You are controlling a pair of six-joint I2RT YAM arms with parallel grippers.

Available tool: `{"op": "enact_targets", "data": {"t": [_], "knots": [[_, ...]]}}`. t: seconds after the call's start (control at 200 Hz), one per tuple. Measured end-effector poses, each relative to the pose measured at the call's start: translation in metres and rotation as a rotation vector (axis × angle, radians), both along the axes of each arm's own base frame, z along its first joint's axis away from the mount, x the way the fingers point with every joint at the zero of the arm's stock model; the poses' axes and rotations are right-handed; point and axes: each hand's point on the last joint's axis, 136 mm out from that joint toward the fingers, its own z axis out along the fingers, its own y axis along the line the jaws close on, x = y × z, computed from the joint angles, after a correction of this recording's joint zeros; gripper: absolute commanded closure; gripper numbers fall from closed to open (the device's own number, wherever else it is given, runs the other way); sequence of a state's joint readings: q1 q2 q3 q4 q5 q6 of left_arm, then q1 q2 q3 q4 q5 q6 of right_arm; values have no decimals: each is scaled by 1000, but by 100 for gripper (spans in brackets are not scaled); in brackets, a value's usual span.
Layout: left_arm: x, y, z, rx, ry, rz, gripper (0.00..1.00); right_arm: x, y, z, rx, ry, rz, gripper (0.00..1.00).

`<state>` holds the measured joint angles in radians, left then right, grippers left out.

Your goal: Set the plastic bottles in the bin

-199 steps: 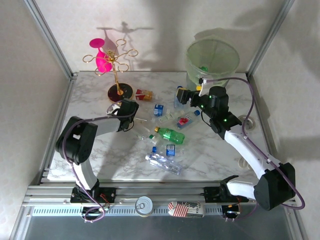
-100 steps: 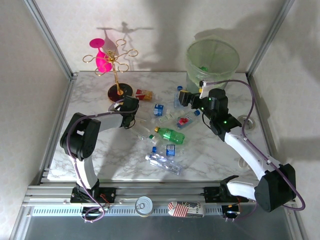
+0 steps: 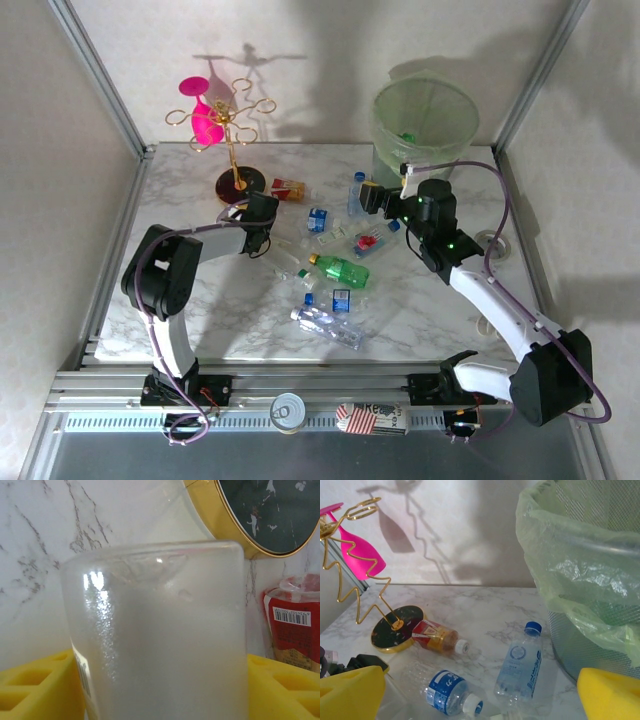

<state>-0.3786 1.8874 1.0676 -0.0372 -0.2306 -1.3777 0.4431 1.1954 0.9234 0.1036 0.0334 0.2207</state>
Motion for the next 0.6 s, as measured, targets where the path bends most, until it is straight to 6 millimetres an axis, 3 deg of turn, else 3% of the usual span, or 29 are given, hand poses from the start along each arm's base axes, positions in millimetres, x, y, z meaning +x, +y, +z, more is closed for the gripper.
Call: {"op": "enact_targets", "data": {"t": [0.14, 0.285, 0.601], "knots": [[-2, 1, 2, 0, -15, 0, 43, -1, 1, -3, -2, 9, 7, 1], [-7, 18, 9, 42, -30, 26, 43, -4, 6, -4, 5, 12, 39, 1], [-17, 34, 69, 76, -169, 25, 43, -10, 36, -14, 38, 43, 193, 1]]}}
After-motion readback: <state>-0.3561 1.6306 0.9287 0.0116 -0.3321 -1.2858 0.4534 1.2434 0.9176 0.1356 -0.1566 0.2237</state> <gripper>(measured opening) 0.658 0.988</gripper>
